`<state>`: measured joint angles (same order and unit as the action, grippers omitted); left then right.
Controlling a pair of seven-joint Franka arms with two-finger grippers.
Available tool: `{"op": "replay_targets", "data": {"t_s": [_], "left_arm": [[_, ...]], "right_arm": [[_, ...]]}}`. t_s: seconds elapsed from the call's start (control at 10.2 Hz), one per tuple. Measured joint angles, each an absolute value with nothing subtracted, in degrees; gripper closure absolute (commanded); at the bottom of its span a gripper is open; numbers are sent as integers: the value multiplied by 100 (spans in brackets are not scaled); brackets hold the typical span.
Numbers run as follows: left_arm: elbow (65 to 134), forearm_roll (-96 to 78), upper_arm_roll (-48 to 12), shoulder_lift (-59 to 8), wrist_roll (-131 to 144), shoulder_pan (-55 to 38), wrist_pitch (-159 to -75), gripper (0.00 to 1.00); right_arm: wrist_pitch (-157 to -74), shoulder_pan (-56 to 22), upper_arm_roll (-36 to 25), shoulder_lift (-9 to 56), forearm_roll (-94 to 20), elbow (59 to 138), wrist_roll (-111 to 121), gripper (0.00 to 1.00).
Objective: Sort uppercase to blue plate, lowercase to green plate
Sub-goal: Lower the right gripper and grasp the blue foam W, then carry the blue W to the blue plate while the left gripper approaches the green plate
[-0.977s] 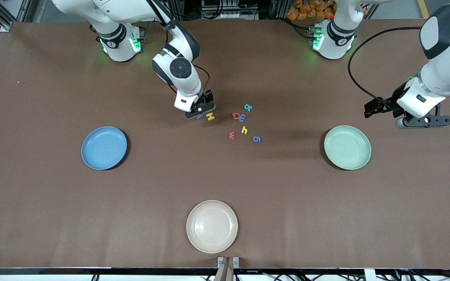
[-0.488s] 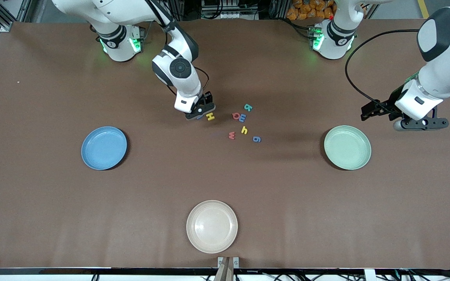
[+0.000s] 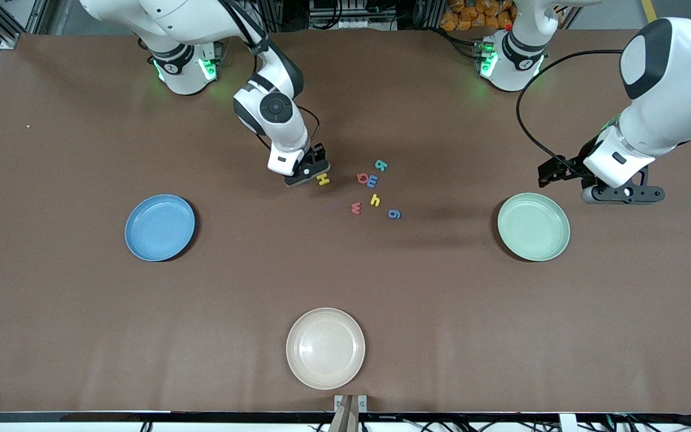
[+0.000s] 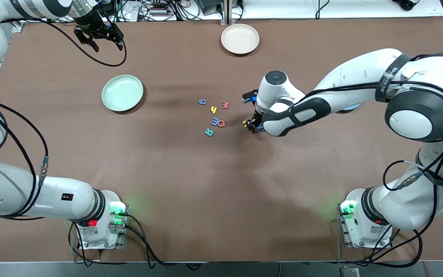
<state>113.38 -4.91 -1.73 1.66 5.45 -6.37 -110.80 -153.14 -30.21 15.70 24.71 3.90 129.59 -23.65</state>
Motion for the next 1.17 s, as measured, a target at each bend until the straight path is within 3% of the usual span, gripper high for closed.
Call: {"op": "replay_targets", "data": {"t_s": [0.2,0.39,0.78,1.17], "left_arm": [[11338,-491,-174,145,545,-659,-11166,0],[11338,-491,-176,134,545,-675,-11230,0],[11335,-491,-180,133,545,-691,-11272,0],[11336,-582,-494,118,756,-752,-11302,0]], "right_arm": [[-15314,-3021,1554,2472,498,12960,-2364,62],[-15309,-3020,1529,2469,717,12960,-2364,100],[-15038,-2835,1420,2358,809,12868,-2346,100],[-13309,-1276,1386,1393,811,12382,-1229,100]]}}
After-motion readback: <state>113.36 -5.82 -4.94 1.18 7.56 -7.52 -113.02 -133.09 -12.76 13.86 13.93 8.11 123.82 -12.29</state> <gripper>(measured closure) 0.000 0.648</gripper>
